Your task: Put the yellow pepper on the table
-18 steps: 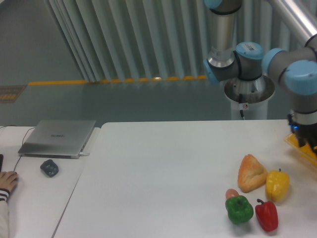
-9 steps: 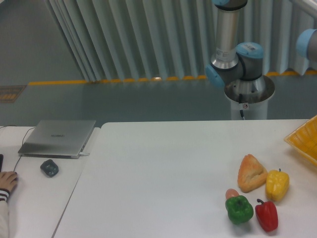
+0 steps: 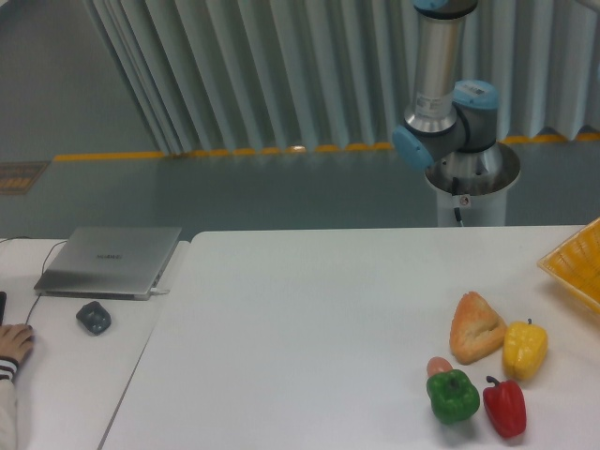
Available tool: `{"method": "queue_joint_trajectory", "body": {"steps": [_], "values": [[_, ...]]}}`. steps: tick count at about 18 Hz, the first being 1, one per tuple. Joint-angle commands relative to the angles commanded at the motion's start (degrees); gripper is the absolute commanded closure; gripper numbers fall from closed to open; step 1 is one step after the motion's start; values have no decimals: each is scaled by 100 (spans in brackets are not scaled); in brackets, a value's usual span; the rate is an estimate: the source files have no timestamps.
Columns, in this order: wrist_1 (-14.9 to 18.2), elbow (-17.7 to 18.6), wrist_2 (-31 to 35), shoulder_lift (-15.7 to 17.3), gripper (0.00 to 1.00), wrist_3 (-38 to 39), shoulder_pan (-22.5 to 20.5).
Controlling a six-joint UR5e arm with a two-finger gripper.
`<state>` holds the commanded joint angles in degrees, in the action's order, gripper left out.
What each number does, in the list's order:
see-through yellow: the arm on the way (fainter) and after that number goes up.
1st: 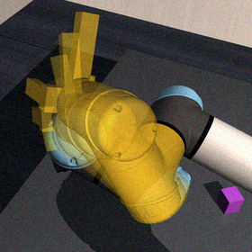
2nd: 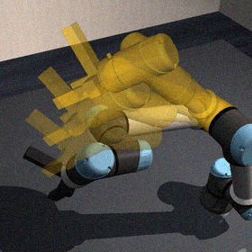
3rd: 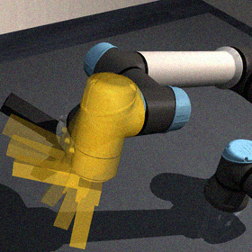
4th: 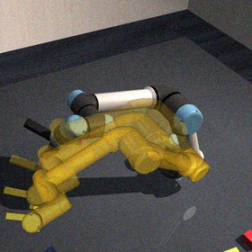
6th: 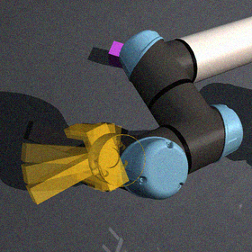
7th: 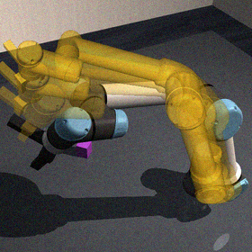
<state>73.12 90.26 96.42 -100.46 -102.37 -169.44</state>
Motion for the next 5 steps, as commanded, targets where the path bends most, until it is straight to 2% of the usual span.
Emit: {"method": "queue_joint_trajectory", "body": {"steps": [5], "values": [[54, 26, 26, 70, 0, -959, -642]]}}
